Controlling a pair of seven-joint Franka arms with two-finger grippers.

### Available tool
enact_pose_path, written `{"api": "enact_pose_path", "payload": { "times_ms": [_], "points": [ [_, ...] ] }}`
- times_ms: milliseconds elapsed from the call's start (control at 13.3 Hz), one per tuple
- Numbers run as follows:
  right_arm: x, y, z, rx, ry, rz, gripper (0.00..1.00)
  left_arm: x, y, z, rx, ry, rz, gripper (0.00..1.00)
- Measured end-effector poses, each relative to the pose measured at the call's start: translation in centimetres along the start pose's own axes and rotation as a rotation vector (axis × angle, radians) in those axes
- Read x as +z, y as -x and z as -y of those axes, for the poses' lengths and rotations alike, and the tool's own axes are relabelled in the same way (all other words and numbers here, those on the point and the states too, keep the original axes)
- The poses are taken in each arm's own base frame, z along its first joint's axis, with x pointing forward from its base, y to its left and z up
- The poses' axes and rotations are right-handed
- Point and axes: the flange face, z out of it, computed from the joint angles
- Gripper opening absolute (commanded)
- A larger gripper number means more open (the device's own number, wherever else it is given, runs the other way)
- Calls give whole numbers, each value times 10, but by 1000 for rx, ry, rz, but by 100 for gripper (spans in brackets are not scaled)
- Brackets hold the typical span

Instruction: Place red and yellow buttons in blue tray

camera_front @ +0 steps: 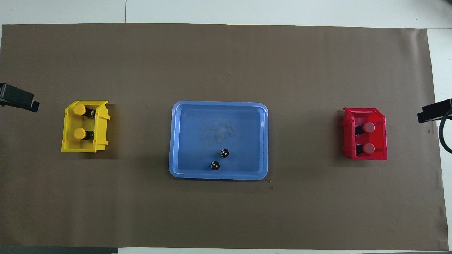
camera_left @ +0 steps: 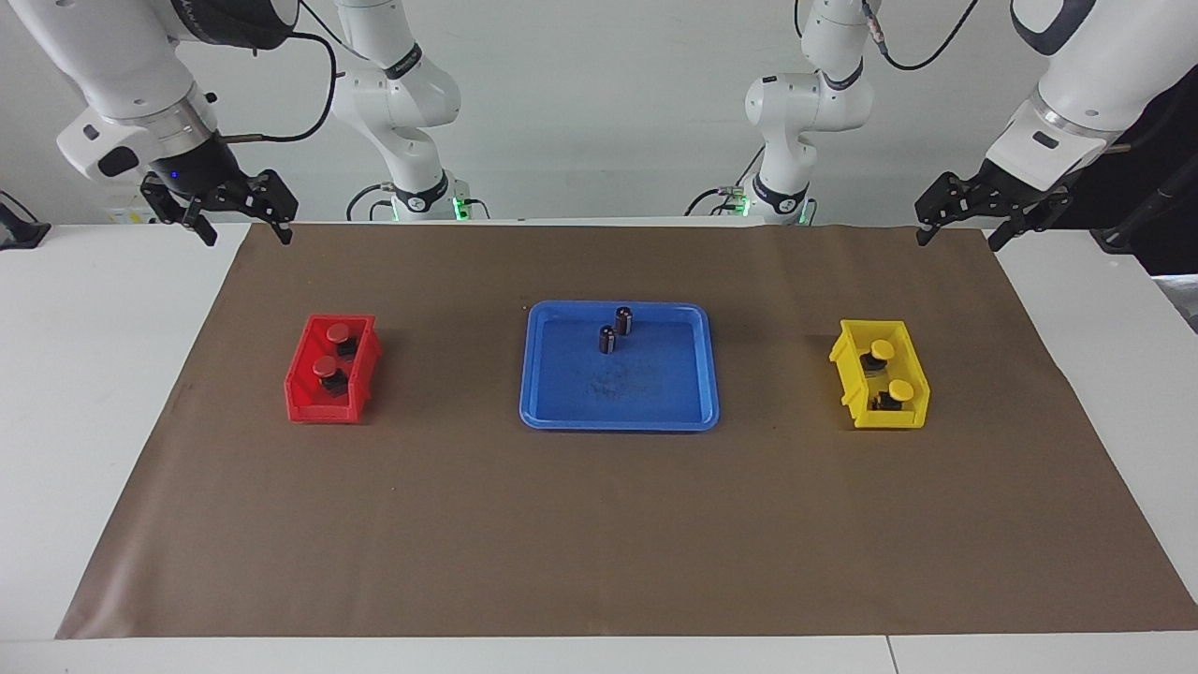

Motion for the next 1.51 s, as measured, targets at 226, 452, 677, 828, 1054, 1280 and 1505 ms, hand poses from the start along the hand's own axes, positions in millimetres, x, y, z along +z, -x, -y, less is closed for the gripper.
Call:
{"api": "enact_pose_path", "payload": {
  "times_ms": [226,452,677,828,1054,1280,1505],
  "points": [
    [1,0,0,0,5,2,100,1,0,-7,13,0,4,100],
    [4,-6,4,-10,10,-31,90,1,0,-8,15,0,6,100],
    [55,-17,6,-17,14,-95,80,0,1,-9,16,0,4,100],
    [93,-16,7,-20,11,-81,77,-1,1,-9,16,0,4,100],
    [129,-23,9,-9,-22,-73,70,-1,1,-5,9,0,4,100],
    [174,-44,10,0,-30,-90,70,-1,1,-4,7,0,3,100],
    [218,-44,7,7,-26,-97,69,-1,1,-4,7,0,3,100]
  ]
}}
